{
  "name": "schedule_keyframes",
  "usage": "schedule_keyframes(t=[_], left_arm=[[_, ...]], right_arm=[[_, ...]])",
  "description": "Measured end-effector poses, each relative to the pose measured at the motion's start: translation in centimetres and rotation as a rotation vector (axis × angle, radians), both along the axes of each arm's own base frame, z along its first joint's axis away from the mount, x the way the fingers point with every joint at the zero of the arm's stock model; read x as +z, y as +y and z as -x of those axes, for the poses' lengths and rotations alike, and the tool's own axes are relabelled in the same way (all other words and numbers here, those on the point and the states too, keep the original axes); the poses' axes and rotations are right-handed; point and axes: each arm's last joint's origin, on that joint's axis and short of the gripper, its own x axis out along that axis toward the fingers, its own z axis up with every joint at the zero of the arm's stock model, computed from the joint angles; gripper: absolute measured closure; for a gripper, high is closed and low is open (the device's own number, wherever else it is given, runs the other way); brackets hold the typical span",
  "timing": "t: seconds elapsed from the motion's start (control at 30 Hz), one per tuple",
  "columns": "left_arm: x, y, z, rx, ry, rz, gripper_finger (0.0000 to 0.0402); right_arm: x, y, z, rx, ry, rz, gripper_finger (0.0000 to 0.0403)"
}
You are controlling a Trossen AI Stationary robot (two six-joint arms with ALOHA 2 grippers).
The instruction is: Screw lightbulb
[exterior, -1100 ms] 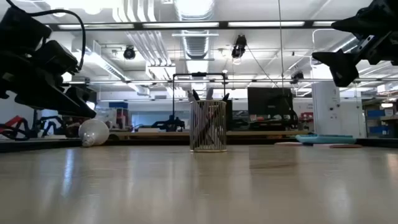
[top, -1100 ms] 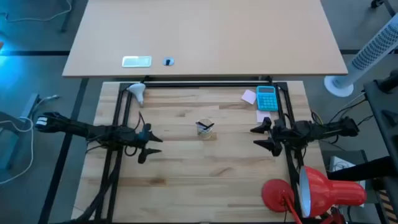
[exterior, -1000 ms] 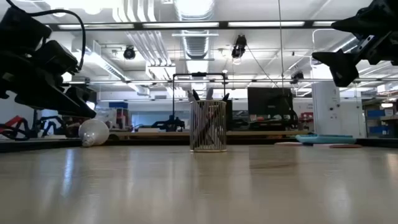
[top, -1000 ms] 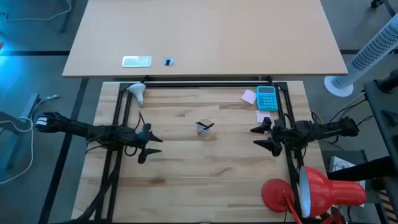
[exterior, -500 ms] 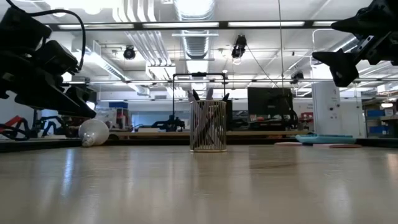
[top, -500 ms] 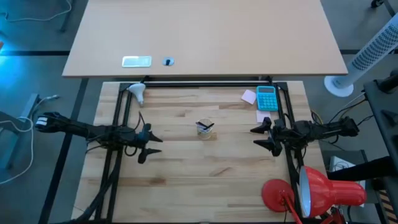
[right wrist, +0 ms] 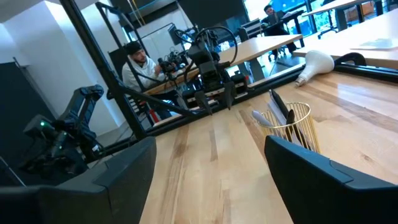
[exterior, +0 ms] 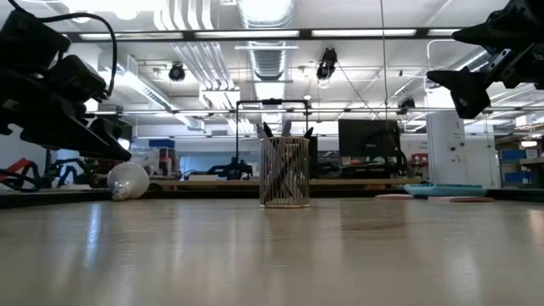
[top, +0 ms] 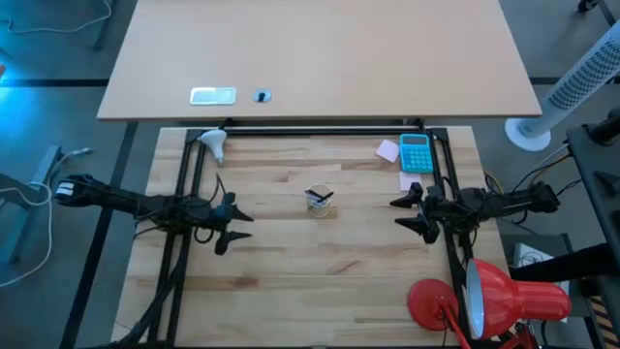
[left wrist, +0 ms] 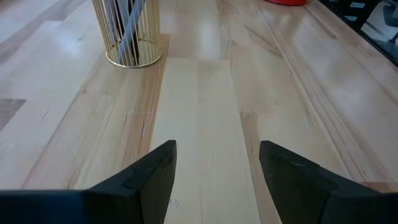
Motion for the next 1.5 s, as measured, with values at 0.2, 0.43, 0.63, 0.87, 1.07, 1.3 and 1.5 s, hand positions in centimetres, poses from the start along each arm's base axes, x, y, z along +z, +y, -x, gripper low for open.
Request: schedule_keyframes(t=[0.2, 0.43, 0.63, 0.87, 1.07, 1.3, 1.5], left_arm=[[0.0, 0.0, 0.0, 0.0, 0.0, 0.0, 0.018], [0.0, 0.0, 0.0, 0.0, -0.001, 0.0, 0.018], [0.0, 0.0, 0.0, 0.0, 0.0, 0.0, 0.018], [0.0, 0.0, 0.0, 0.0, 0.0, 0.0, 0.018], [0.0, 0.0, 0.0, 0.0, 0.0, 0.0, 0.018], [0.0, 0.0, 0.0, 0.0, 0.001, 0.0, 0.018], [0.0, 0.0, 0.0, 0.0, 0.001, 0.0, 0.018]], right_arm=[[0.1, 0.0, 0.0, -0.004, -0.01, 0.027, 0.0098], [1.4, -0.2, 0.2, -0.081, -0.151, 0.125, 0.0098], [3.5, -0.4, 0.9, -0.066, -0.366, -0.052, 0.0108], [4.9, -0.5, 1.6, 0.001, -0.511, -0.297, 0.0103], [8.7, -0.1, 1.6, 0.136, -0.398, -0.208, 0.0094], [15.1, 1.1, 0.4, 0.403, -0.082, 0.077, 0.0104], [17.5, 2.2, 0.7, 0.866, 0.251, 0.106, 0.0106]])
